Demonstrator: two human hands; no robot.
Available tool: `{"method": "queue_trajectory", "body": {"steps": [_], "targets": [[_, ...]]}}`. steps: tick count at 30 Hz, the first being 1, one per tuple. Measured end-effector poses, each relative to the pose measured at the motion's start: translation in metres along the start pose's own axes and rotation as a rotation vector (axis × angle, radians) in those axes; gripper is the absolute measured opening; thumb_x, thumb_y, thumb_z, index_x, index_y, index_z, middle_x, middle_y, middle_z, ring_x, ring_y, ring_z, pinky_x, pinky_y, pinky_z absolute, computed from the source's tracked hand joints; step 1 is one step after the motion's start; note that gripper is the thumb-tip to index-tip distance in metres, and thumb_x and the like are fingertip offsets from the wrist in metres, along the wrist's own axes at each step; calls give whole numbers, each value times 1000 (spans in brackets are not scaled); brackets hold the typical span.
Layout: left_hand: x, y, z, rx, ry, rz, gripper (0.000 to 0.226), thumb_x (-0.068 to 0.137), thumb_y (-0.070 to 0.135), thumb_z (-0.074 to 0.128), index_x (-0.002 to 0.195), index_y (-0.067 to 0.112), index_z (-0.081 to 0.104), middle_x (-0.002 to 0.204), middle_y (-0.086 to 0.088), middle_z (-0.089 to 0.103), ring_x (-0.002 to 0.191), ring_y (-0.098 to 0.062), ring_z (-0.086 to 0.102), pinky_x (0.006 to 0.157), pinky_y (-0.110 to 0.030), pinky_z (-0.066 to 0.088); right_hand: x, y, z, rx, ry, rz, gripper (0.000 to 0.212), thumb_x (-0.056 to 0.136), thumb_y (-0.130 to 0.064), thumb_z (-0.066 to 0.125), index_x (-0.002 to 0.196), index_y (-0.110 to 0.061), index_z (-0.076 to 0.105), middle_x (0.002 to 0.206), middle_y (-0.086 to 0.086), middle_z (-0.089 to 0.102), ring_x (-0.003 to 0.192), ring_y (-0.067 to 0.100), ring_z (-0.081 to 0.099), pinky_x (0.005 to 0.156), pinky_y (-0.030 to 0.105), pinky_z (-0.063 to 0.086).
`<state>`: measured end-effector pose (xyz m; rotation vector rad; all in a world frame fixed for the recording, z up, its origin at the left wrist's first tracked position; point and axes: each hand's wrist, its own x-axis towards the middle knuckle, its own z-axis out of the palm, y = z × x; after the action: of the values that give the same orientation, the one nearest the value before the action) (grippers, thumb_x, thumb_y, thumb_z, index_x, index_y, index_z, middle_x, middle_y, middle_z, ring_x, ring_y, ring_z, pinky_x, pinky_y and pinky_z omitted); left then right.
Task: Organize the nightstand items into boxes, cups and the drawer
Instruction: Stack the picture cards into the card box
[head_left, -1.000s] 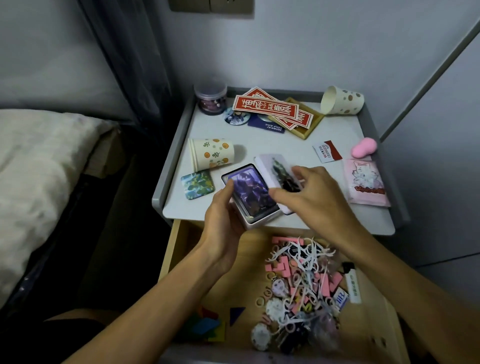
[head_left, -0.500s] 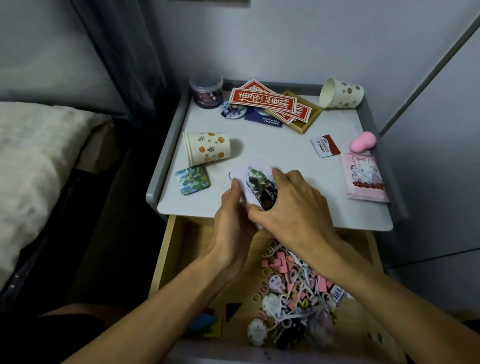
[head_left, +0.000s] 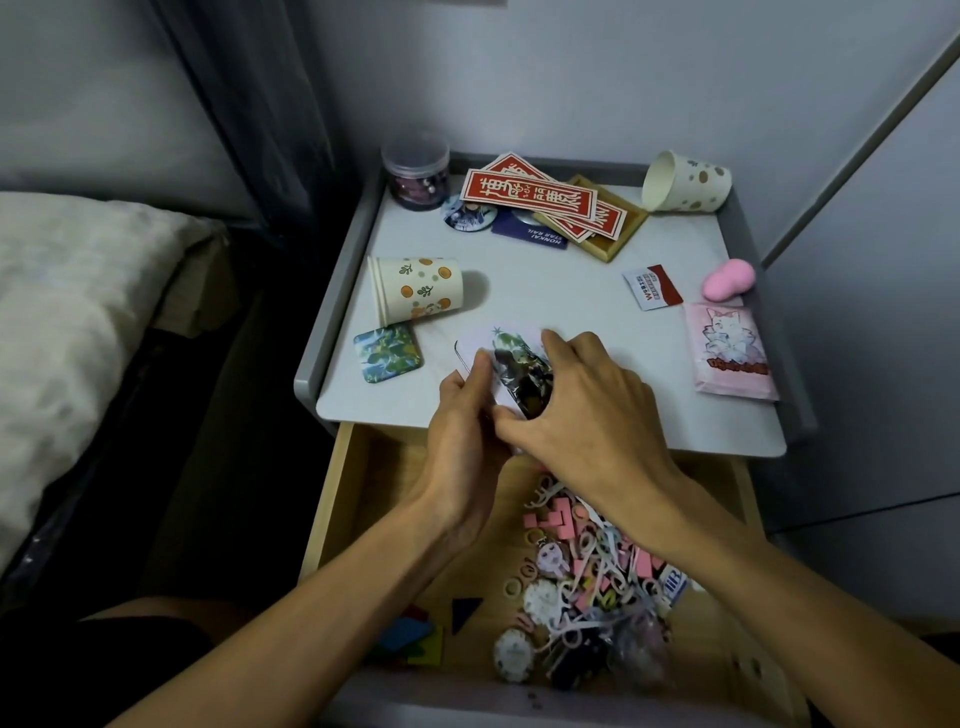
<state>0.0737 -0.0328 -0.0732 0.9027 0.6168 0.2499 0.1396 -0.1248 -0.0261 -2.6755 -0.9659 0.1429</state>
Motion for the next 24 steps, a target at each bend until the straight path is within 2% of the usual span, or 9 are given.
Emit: {"method": "queue_trajectory", "body": {"steps": [5,11,13,15,16,18,21,24], "targets": [[-2,2,0,-57,7,-1,41,105,28,47,136,1,48,125,-18,66,112,-31,67,79,-35,58,-2,2,4,-14,-2,-53,86,85,-66,54,150,-16,26,136,4,43,115,21,56,85,28,46],[-4,2,1,-73,57,29,40,105,25,46,136,0,48,124,-20,67,113,-35,66,93,-49,56,-3,8,7,84,-33,-62,89,84,-69,54,152,-19,24,143,-1,39,121,19,52,95,32,45],[-4,4,2,-88,69,48,40,105,25,44,136,-1,49,123,-21,67,113,-35,66,98,-53,52,-1,13,9,306,-58,-20,77,87,-63,55,148,-23,34,137,-6,49,118,12,55,95,31,50],[-3,9,4,-130,100,68,39,106,25,43,134,0,52,121,-20,68,112,-34,67,95,-48,55,3,21,7,702,-98,114,48,92,-51,58,131,-23,55,116,-9,66,102,7,65,88,29,56],[-3,13,4,-147,122,74,39,105,24,43,134,0,53,119,-19,69,110,-33,67,93,-46,56,5,25,6,890,-142,206,40,94,-47,57,123,-19,61,109,-6,71,95,8,69,87,30,57],[-2,18,2,-138,140,77,39,105,25,42,133,1,54,120,-18,69,112,-32,67,97,-46,55,8,30,6,1139,-279,338,37,97,-43,55,113,-11,66,103,5,74,89,17,73,86,33,59],[-2,23,-2,-16,104,64,38,104,27,41,127,4,60,116,-14,71,111,-30,67,98,-44,53,7,33,6,1269,-413,348,39,98,-41,53,115,-8,63,103,12,74,88,26,74,82,35,59],[4,40,-11,154,146,105,33,101,32,46,120,10,61,102,-7,75,93,-25,71,83,-39,56,7,37,0,1194,-407,268,38,100,-39,50,113,-6,64,95,12,75,80,26,74,70,31,60]]}}
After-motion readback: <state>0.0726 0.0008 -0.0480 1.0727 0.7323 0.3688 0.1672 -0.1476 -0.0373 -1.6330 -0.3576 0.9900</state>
